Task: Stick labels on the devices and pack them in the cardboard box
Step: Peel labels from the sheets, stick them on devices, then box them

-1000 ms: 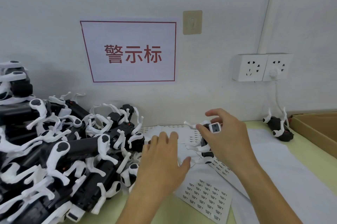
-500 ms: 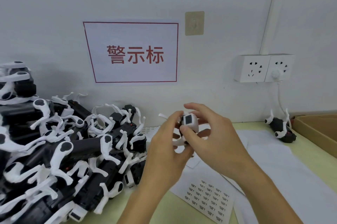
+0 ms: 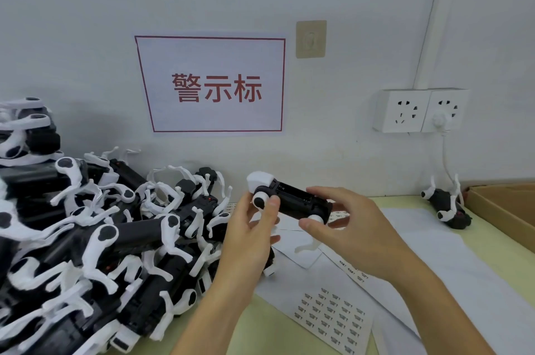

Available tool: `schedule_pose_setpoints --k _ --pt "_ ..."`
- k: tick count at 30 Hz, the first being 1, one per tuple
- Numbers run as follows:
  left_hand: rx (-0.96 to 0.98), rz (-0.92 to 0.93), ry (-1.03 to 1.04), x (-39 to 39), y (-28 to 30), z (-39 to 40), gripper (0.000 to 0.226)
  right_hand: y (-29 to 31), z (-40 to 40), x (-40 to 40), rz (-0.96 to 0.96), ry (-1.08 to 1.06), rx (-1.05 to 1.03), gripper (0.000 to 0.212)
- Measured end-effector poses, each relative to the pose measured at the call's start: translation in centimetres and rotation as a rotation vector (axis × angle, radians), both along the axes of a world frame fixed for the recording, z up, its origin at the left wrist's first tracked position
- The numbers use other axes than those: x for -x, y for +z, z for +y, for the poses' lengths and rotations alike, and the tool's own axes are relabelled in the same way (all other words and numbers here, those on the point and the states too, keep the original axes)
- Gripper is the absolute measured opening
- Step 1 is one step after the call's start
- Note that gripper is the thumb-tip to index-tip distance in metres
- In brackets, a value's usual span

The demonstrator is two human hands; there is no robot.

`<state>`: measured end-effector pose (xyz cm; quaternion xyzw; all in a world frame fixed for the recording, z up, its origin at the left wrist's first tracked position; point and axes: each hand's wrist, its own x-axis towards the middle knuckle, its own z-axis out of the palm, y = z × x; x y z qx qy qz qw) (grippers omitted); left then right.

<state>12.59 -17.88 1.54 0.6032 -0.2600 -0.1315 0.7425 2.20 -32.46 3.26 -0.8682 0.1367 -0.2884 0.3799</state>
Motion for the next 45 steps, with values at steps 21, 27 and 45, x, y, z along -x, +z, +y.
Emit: schedule_pose_setpoints --k 21,27,45 --pt "-1.158 -0.872 0.012 -1.4 -3.2 1.2 0.035 -6.9 0.1 -2.8 0.109 -0.189 -0.062 0.061" --pt "-1.139 -0.706 0.166 -2.2 -2.7 2.3 0.016 -6.3 0.1 -2.5 0.147 -0.064 -0.104 0.056" --pt "-0.705 -0.992 0.049 3.5 -1.3 -1.1 0.055 -8.9 -5.6 8.7 0.585 -0.587 0.159 0.059"
